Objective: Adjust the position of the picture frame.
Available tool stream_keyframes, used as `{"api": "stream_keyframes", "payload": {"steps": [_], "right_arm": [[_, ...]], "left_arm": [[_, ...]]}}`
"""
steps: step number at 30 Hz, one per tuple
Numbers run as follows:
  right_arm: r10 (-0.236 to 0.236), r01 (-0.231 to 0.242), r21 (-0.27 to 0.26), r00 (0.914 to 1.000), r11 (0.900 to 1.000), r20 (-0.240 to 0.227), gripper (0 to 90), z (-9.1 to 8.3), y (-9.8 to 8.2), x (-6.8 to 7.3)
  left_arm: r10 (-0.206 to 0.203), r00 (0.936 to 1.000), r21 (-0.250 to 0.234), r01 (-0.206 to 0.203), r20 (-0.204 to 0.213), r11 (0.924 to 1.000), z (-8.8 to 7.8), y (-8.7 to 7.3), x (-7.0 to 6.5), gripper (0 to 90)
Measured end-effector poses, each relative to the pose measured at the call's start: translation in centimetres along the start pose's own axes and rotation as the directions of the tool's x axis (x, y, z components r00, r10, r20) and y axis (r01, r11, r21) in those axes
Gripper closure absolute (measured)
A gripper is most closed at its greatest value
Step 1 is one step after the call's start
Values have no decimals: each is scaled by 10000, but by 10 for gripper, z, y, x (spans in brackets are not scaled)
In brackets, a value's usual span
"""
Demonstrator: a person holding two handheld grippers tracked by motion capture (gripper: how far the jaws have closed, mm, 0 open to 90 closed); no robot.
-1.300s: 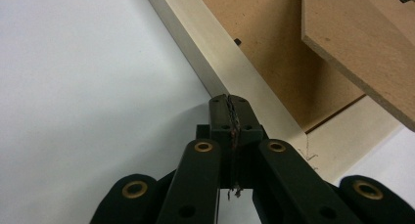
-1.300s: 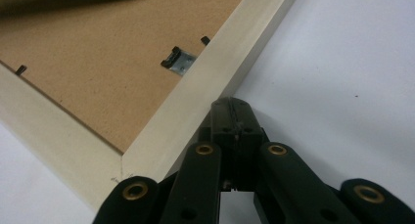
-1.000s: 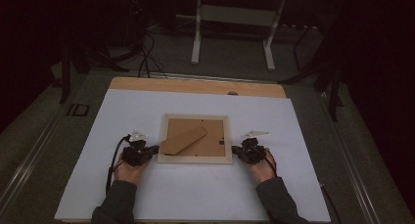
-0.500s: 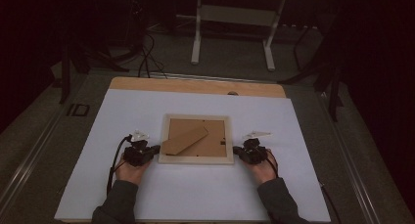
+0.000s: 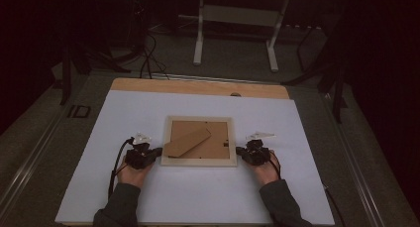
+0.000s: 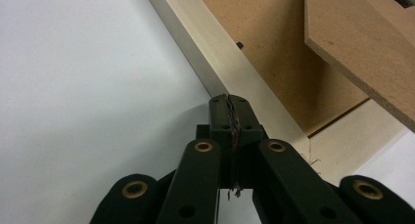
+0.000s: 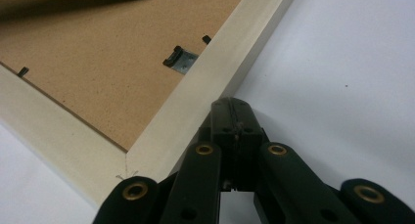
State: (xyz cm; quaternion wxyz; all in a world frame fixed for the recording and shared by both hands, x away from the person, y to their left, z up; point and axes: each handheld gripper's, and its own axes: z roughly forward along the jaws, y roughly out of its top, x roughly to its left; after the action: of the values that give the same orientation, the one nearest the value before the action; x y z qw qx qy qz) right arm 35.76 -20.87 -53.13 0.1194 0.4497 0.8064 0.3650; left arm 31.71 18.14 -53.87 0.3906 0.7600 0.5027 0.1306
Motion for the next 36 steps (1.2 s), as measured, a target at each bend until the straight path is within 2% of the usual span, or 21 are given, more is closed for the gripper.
{"api": "stream_keyframes", "payload": {"steps": [11, 15, 17, 19, 25, 30, 36], "right_arm": [[138, -138, -123, 9999, 9998, -15, 900, 2, 1, -3], [202, -205, -211, 9997, 9996, -140, 898, 2, 0, -5], [219, -223, -257, 9997, 9994, -132, 893, 2, -1, -5], [121, -121, -342, 9999, 9993, 9, 851, 1, -1, -4], [173, -153, -657, 9994, 9977, 300, 831, -10, -3, -9], [130, -98, -973, 9994, 9952, 320, 807, -21, -3, -12], [47, -12, -1121, 9995, 9937, 316, 773, -24, -2, -13]], "left_arm": [[-17, 10000, 76, 16, 17, 10000, -1, 0, -2, 900], [162, 9999, 47, -162, -17, 9999, 0, 0, -2, 900], [154, 9999, -66, -153, 48, 9999, -1, 0, -1, 900], [177, 9998, -164, -175, 117, 9997, -4, 1, 1, 856], [14, 10000, -521, -14, 11, 9986, -13, 2, 4, 838], [-195, 9998, -720, 187, -99, 9972, -22, 4, 6, 788], [-152, 9995, -993, 124, -271, 9950, -32, 9, 6, 741]]}}
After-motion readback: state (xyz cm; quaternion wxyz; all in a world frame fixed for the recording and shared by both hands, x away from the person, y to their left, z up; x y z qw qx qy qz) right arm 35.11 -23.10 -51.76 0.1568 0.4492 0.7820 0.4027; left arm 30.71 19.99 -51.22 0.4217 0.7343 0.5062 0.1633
